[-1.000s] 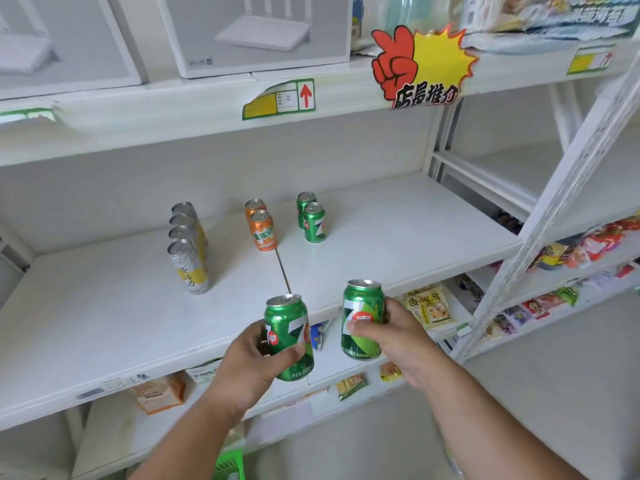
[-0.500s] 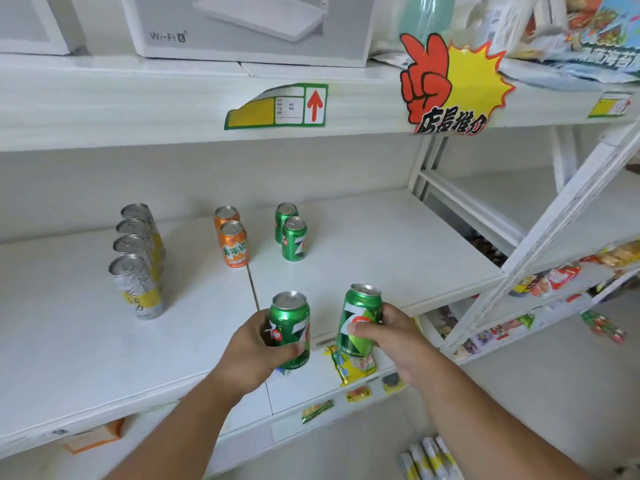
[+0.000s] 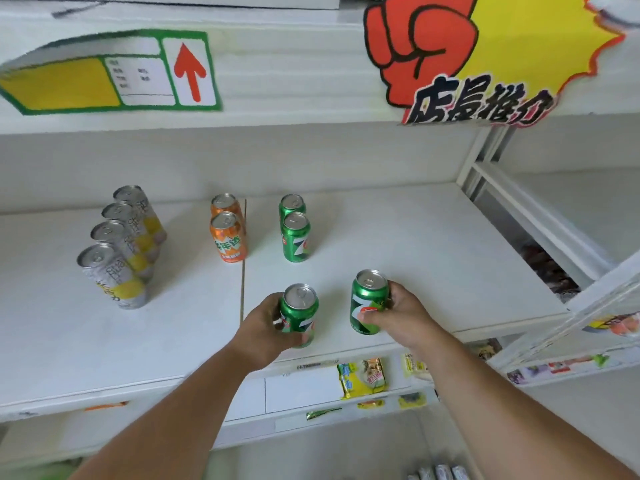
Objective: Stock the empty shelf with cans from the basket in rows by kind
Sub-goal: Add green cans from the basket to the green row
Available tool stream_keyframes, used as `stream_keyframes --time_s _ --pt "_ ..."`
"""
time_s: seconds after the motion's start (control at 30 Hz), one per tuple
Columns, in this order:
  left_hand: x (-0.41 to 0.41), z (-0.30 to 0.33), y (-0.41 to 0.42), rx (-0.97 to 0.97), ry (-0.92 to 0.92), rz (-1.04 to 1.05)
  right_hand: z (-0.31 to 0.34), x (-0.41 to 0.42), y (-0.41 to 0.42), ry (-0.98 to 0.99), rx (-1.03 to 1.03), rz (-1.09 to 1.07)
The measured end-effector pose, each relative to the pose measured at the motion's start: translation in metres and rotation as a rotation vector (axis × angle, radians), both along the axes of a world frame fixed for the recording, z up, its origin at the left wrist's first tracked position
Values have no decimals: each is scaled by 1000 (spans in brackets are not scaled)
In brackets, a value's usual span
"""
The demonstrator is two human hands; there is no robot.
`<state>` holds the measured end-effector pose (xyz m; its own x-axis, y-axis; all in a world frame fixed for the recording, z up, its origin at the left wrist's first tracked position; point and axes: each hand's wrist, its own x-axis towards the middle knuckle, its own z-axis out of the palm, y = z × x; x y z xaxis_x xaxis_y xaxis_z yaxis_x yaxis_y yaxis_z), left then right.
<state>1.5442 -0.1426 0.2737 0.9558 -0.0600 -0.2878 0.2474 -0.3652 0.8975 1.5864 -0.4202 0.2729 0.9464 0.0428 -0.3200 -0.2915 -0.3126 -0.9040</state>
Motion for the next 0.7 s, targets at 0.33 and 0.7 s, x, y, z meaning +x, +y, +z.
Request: stream_keyframes --time_s 0.33,0.7 --pt "34 -15 -19 -40 -9 -11 -19 43 -24 -40 -74 156" --pt "2 -21 -22 17 12 170 5 -50 3 -314 -83 -268"
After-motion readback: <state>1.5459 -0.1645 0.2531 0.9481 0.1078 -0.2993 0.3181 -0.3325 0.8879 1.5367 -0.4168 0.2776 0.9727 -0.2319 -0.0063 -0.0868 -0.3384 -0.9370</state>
